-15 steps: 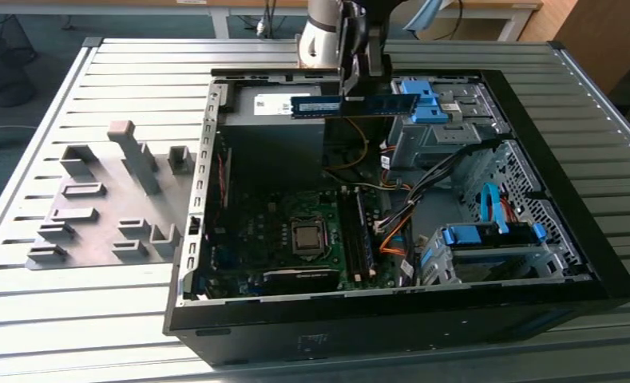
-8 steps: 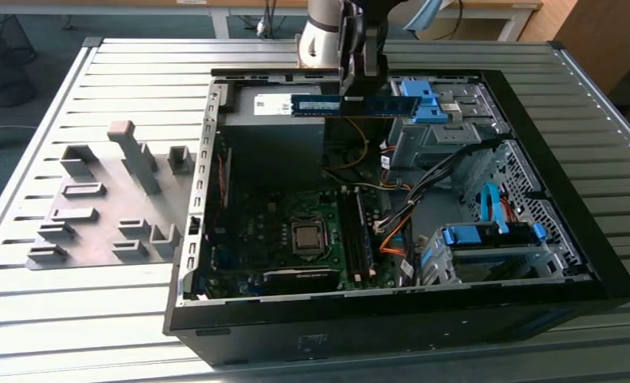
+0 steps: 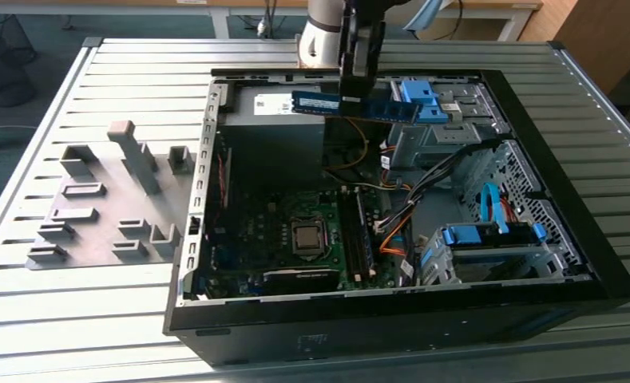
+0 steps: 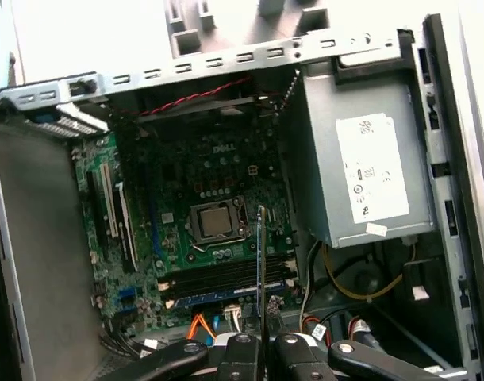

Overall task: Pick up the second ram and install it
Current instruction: 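Insert the second ram into the second slot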

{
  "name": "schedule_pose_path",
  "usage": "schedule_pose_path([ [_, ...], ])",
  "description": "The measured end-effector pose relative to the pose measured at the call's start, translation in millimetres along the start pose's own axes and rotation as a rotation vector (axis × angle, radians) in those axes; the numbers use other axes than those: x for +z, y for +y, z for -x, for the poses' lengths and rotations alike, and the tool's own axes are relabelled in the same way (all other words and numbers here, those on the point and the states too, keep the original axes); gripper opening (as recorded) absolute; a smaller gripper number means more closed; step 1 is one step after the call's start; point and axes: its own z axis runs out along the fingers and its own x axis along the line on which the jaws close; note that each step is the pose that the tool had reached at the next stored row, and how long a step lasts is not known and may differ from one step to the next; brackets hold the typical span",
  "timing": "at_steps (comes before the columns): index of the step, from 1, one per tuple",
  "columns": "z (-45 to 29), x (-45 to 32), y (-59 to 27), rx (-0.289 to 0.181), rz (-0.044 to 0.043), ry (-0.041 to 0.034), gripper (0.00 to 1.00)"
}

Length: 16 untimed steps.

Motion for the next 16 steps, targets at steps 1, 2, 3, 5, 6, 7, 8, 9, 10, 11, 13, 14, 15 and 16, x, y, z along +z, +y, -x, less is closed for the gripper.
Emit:
schedule_pose_path([
  [1, 0.0, 0.2, 0.0, 0.017, -0.0002, 0.0, 0.14],
  [2, 0.0, 0.4, 0.0, 0.034, -0.0003, 0.0, 0.14],
  [3, 0.0, 0.6, 0.0, 0.052, -0.0006, 0.0, 0.14],
  [5, 0.0, 1.0, 0.0, 0.084, -0.0009, 0.0, 0.14],
  [6, 0.0, 1.1, 0.0, 0.1, -0.001, 0.0001, 0.14],
  [7, 0.0, 1.2, 0.0, 0.116, -0.0012, 0.0001, 0.14],
  [8, 0.0, 1.5, 0.0, 0.131, -0.0013, -0.0001, 0.14],
  [9, 0.0, 1.6, 0.0, 0.142, -0.0014, -0.0001, 0.14],
  [10, 0.0, 1.7, 0.0, 0.15, -0.0015, -0.0001, 0.14],
  [11, 0.0, 1.8, 0.0, 0.157, -0.0016, -0.0001, 0.14],
  [13, 0.0, 2.1, 0.0, 0.174, -0.0017, -0.0002, 0.14],
  [14, 0.0, 2.3, 0.0, 0.182, -0.0018, -0.0003, 0.14],
  [15, 0.0, 2.5, 0.0, 0.191, -0.0018, -0.0004, 0.14],
  [16, 0.0, 2.6, 0.0, 0.201, -0.0019, -0.0004, 0.14],
])
